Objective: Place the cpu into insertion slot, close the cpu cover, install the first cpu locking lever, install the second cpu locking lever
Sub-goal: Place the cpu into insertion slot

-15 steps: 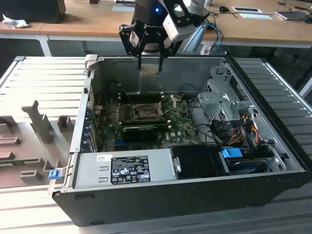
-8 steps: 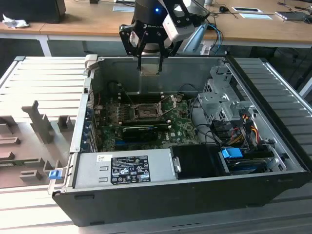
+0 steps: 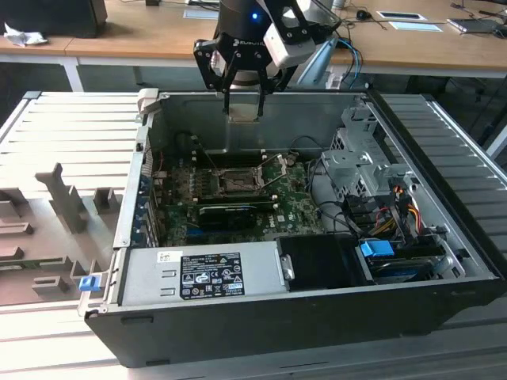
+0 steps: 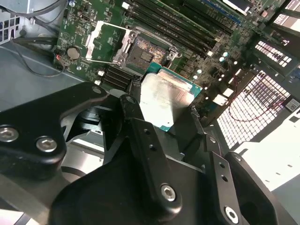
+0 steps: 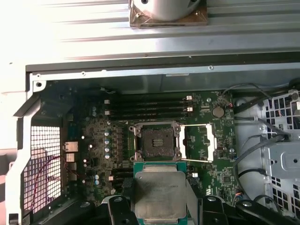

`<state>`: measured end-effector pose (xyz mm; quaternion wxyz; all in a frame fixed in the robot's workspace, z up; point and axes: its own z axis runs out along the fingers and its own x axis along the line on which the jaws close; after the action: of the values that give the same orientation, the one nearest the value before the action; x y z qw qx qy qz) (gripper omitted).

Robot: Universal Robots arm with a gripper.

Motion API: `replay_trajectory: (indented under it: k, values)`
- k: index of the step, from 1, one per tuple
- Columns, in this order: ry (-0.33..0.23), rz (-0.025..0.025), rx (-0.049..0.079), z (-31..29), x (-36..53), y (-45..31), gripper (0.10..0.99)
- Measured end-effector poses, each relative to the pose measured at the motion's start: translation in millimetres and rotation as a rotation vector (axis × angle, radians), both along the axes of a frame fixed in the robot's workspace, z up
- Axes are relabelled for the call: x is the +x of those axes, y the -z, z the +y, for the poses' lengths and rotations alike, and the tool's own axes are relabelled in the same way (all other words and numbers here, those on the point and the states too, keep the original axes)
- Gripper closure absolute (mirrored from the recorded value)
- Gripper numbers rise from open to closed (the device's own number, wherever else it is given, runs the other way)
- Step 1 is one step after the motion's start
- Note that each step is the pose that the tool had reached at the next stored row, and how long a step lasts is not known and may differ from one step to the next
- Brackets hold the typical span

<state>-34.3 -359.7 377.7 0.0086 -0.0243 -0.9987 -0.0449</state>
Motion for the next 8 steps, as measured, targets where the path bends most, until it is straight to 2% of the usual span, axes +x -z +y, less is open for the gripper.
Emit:
replay_trajectory:
  k: [8]
  values:
    - [0.012,-0.0001,0.000,0.0,0.0,0.0,0.557]
